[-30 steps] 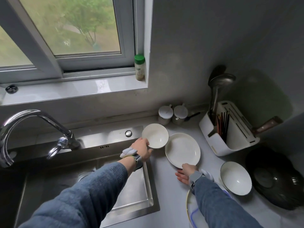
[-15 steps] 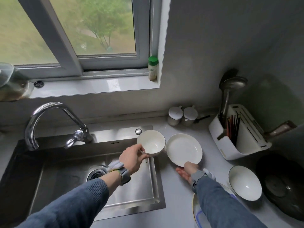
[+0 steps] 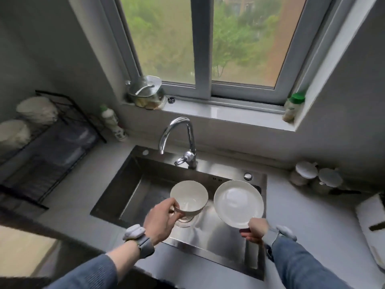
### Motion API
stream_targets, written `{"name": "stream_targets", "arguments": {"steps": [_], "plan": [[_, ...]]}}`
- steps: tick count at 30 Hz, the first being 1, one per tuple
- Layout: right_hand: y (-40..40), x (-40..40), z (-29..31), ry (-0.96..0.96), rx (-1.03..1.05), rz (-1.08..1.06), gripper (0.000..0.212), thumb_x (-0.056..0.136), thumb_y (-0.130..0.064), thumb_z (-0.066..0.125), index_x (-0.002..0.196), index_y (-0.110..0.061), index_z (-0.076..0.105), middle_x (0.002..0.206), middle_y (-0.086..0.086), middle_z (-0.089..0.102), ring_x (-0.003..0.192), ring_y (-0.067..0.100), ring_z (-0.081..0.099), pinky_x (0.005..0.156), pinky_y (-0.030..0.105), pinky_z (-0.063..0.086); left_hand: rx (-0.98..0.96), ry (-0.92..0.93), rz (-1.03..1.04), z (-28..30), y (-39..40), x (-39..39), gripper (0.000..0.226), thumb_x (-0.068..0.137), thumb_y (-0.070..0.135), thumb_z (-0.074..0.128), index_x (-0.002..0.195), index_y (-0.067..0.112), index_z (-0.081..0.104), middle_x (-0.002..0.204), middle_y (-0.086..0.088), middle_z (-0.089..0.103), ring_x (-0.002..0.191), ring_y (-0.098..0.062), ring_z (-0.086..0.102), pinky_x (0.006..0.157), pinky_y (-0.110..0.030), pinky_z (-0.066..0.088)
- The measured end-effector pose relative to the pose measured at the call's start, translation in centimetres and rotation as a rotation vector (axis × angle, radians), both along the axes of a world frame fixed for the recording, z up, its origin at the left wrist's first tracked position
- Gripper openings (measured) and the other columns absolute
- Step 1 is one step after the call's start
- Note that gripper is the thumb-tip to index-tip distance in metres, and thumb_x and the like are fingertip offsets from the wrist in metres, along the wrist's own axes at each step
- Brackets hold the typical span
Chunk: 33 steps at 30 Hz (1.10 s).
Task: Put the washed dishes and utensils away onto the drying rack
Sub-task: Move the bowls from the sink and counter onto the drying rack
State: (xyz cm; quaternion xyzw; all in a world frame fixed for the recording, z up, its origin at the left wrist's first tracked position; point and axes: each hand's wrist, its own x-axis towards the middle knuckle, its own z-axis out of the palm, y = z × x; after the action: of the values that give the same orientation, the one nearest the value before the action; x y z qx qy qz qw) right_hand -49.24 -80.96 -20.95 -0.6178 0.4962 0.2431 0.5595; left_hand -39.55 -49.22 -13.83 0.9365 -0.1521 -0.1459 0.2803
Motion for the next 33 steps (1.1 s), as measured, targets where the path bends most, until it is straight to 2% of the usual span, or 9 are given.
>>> {"name": "stream_targets", "arguments": {"steps": [7, 11, 14, 16, 19, 22, 25, 29, 33], "plan": [[8.0, 5.5, 2.1, 0.028, 0.032, 0.224, 0.032, 0.101, -0.003, 0.034, 0.098, 0.011, 0.063, 0.069, 0.016, 0.074, 0.042, 0.017, 0.068, 0.033, 0.019, 0.045, -0.043, -0.074, 0.192, 2.9, 9.0, -0.5, 0.019, 0.089, 0.044, 0.073, 0.091, 0.038, 0.056, 0.088, 0.021, 0.07, 0.082, -0.002, 0.066, 0.075, -0.038, 0.058], [13.7, 8.0, 4.5, -0.077, 0.024, 0.315, 0.019, 0.101, -0.007, 0.04, 0.11, -0.004, 0.056, 0.086, 0.014, 0.069, 0.046, 0.012, 0.067, 0.04, 0.02, 0.05, -0.009, -0.137, 0.257, 4.5, 14.3, 0.1, 0.017, 0.091, 0.048, 0.068, 0.094, 0.037, 0.056, 0.088, 0.023, 0.069, 0.08, -0.002, 0.065, 0.071, -0.038, 0.059], [16.6, 8.9, 5.8, -0.115, 0.046, 0.35, 0.029, 0.098, -0.002, 0.037, 0.112, 0.006, 0.061, 0.088, 0.019, 0.072, 0.043, 0.016, 0.065, 0.039, 0.019, 0.048, -0.021, -0.17, 0.279, 5.9, 16.8, 0.6, 0.017, 0.09, 0.046, 0.071, 0.093, 0.037, 0.057, 0.085, 0.021, 0.071, 0.079, -0.001, 0.067, 0.069, -0.036, 0.059], [18.8, 9.5, 6.9, -0.148, 0.073, 0.335, 0.033, 0.092, 0.004, 0.031, 0.105, 0.01, 0.061, 0.09, 0.029, 0.073, 0.04, 0.021, 0.064, 0.038, 0.019, 0.045, -0.041, -0.184, 0.295, 6.6, 18.8, 1.1, 0.018, 0.09, 0.039, 0.075, 0.091, 0.037, 0.057, 0.084, 0.022, 0.072, 0.077, -0.001, 0.068, 0.067, -0.031, 0.059], [22.5, 10.9, 7.9, -0.212, 0.072, 0.3, 0.038, 0.091, 0.006, 0.028, 0.115, 0.012, 0.056, 0.08, 0.031, 0.069, 0.041, 0.026, 0.064, 0.037, 0.02, 0.044, -0.061, -0.185, 0.296, 7.7, 22.2, 2.2, 0.019, 0.091, 0.032, 0.076, 0.091, 0.036, 0.057, 0.081, 0.024, 0.07, 0.07, 0.001, 0.067, 0.058, -0.017, 0.053], [25.4, 11.9, 8.7, -0.226, 0.051, 0.287, 0.028, 0.092, 0.009, 0.027, 0.101, 0.013, 0.054, 0.072, 0.03, 0.066, 0.04, 0.029, 0.062, 0.034, 0.022, 0.043, -0.097, -0.181, 0.276, 8.8, 24.8, 3.0, 0.017, 0.091, 0.034, 0.075, 0.092, 0.037, 0.058, 0.089, 0.03, 0.064, 0.083, 0.01, 0.063, 0.061, -0.011, 0.053], [28.3, 12.9, 9.4, -0.205, 0.021, 0.312, 0.022, 0.092, 0.009, 0.028, 0.087, 0.008, 0.049, 0.069, 0.029, 0.065, 0.043, 0.03, 0.062, 0.033, 0.021, 0.039, -0.137, -0.173, 0.249, 9.6, 27.5, 4.2, 0.017, 0.088, 0.045, 0.073, 0.094, 0.036, 0.059, 0.091, 0.032, 0.064, 0.089, 0.01, 0.064, 0.068, -0.02, 0.061], [33.3, 15.7, 9.1, -0.175, -0.001, 0.413, 0.017, 0.095, -0.003, 0.042, 0.091, 0.0, 0.057, 0.08, 0.015, 0.073, 0.068, 0.026, 0.07, 0.053, 0.03, 0.052, -0.212, -0.187, 0.268, 11.0, 32.5, 5.9, 0.029, 0.083, 0.059, 0.069, 0.096, 0.034, 0.061, 0.094, 0.025, 0.071, 0.091, 0.013, 0.067, 0.071, -0.026, 0.063], [37.4, 17.6, 9.6, -0.229, 0.038, 0.349, 0.027, 0.087, 0.003, 0.031, 0.096, 0.009, 0.056, 0.078, 0.026, 0.074, 0.063, 0.033, 0.07, 0.04, 0.024, 0.046, -0.24, -0.23, 0.289, 12.3, 35.9, 8.1, 0.025, 0.086, 0.053, 0.074, 0.094, 0.035, 0.06, 0.095, 0.024, 0.072, 0.094, 0.008, 0.067, 0.076, -0.037, 0.063]]}}
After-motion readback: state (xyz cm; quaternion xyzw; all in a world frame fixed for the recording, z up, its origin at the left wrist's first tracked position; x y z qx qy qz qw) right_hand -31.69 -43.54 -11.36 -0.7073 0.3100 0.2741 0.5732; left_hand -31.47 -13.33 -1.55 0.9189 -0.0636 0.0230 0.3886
